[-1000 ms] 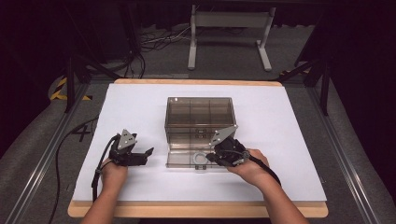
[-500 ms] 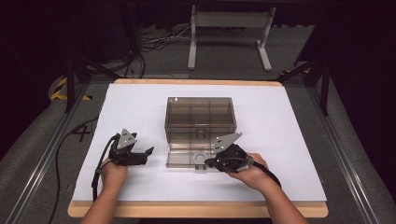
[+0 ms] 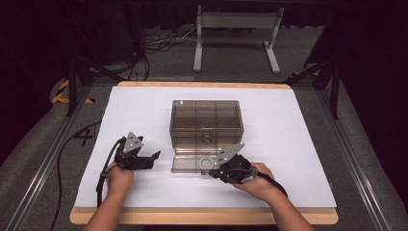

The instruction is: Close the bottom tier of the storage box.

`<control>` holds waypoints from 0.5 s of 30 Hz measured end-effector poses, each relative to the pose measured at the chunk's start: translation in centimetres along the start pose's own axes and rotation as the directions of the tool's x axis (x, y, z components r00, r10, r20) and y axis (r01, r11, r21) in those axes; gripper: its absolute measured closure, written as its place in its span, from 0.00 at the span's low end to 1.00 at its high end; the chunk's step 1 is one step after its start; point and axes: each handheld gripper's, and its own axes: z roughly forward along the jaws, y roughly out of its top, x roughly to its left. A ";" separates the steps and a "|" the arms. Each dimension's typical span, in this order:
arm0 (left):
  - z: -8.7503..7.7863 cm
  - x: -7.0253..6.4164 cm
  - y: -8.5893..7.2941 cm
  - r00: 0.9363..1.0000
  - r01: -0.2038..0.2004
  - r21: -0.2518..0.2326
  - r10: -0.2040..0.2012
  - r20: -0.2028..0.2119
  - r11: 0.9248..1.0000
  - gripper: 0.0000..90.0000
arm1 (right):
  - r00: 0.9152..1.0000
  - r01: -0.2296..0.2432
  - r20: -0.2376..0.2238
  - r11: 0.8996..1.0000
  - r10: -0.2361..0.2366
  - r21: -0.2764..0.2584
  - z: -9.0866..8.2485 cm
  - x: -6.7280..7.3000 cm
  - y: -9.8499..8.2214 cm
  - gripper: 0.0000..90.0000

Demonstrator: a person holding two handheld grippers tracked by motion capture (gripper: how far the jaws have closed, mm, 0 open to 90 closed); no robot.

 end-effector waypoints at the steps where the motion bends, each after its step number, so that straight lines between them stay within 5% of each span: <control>1: 0.0 0.0 0.0 1.000 -0.002 0.000 0.002 -0.001 1.000 0.17 | 1.000 0.001 -0.001 1.000 -0.001 0.003 0.2 0.1 -0.1 1.00; 15: -0.3 0.1 -0.3 1.000 0.008 0.004 -0.008 -0.007 1.000 0.17 | 1.000 0.021 -0.011 0.998 -0.020 0.057 3.0 0.1 -0.6 1.00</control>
